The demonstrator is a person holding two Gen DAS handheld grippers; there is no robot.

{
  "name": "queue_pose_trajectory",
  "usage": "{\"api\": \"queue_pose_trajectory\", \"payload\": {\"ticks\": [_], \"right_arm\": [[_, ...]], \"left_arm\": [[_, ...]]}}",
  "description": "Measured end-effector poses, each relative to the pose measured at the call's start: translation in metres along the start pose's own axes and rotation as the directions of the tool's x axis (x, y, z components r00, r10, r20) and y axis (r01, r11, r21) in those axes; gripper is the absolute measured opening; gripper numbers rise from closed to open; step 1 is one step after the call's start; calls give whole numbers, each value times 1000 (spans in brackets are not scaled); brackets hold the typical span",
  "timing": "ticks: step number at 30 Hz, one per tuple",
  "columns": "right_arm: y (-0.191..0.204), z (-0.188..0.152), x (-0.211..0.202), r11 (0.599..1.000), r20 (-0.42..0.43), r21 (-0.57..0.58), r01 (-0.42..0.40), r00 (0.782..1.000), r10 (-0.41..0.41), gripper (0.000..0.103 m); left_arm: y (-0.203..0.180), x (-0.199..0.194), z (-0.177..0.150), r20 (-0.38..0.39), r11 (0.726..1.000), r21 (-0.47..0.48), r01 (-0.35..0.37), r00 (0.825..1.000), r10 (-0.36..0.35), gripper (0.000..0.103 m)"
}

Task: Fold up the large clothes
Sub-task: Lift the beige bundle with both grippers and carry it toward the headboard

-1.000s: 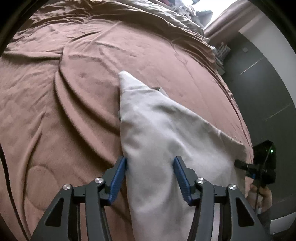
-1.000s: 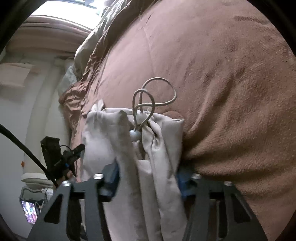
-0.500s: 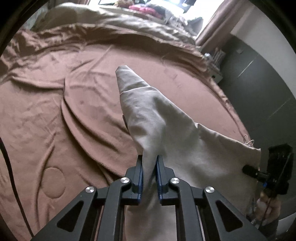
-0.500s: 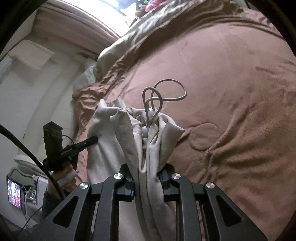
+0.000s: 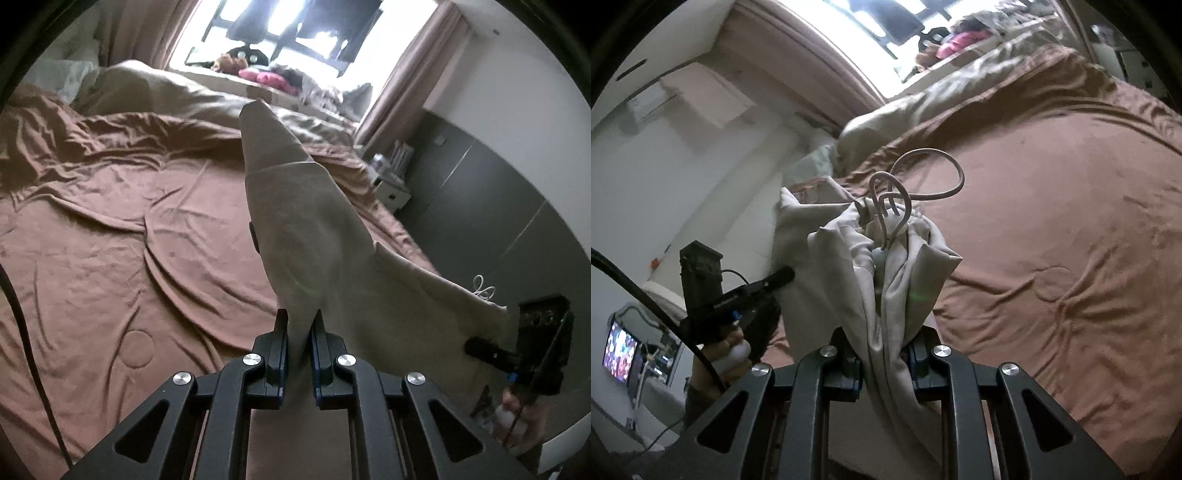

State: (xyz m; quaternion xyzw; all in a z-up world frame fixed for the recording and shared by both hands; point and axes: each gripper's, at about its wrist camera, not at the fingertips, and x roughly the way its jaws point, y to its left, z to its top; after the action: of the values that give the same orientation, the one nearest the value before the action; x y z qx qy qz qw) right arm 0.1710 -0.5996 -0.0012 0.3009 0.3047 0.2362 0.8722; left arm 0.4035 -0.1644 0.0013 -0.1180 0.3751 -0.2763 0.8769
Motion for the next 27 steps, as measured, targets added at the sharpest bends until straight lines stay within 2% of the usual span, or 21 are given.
{"api": "queue_pose_trajectory", "payload": {"ticks": [7, 13, 18, 27], "right_arm": [[36, -34, -27, 998, 48, -53, -45, 998, 48, 14], [64, -56, -48, 991, 82, -105, -78, 993, 87, 14], [87, -62, -51, 985, 110, -141, -98, 987, 114, 14], [131, -58, -21, 961, 107, -231, -149, 978, 178, 14]], "left_arm": [[-8, -64, -17, 77, 1000, 8, 9, 997, -9, 9], [-17, -119, -27, 159, 1000, 21, 11, 987, -14, 9], [-24, -174, -30, 242, 999, 36, -2, 970, -7, 9], [-6, -259, -26, 358, 997, 37, -67, 932, 49, 8]]}}
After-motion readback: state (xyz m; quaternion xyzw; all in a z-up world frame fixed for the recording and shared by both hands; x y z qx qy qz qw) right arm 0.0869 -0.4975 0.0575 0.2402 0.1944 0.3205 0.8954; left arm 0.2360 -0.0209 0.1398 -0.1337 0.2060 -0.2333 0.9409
